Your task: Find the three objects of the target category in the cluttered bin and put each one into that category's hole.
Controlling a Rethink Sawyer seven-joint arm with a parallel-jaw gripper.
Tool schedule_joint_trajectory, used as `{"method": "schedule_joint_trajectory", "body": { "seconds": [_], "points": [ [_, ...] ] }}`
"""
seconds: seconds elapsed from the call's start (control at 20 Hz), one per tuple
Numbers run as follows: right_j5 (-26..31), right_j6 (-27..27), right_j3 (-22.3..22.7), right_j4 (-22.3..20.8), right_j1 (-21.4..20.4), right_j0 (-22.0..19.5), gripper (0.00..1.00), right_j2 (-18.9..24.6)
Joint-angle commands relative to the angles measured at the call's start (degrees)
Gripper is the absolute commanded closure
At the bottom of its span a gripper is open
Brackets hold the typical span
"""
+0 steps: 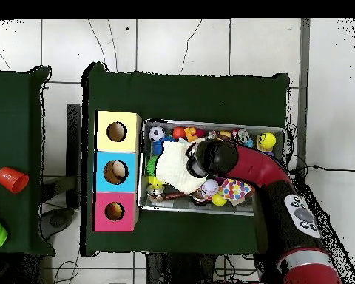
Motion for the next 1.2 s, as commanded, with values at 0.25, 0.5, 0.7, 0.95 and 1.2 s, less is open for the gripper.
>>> {"method": "schedule_joint_trajectory", "body": {
  "seconds": [0.25,0.5,0.7,0.95,1.2],
  "points": [
    [10.1,-18.2,-3.2,-8.3,3.5,-8.1,0.0,7.2],
    [12.3,-18.6,-6.0,-10.4,5.1,-9.8,0.0,9.1],
    [11.6,-16.9,-5.8,-12.0,5.5,-10.1,0.0,10.1],
    [10.6,-14.9,-4.9,-13.1,5.4,-9.9,0.0,10.8],
    [10.2,-13.9,-5.3,-13.9,5.9,-9.7,0.0,11.3]
  ]
}}
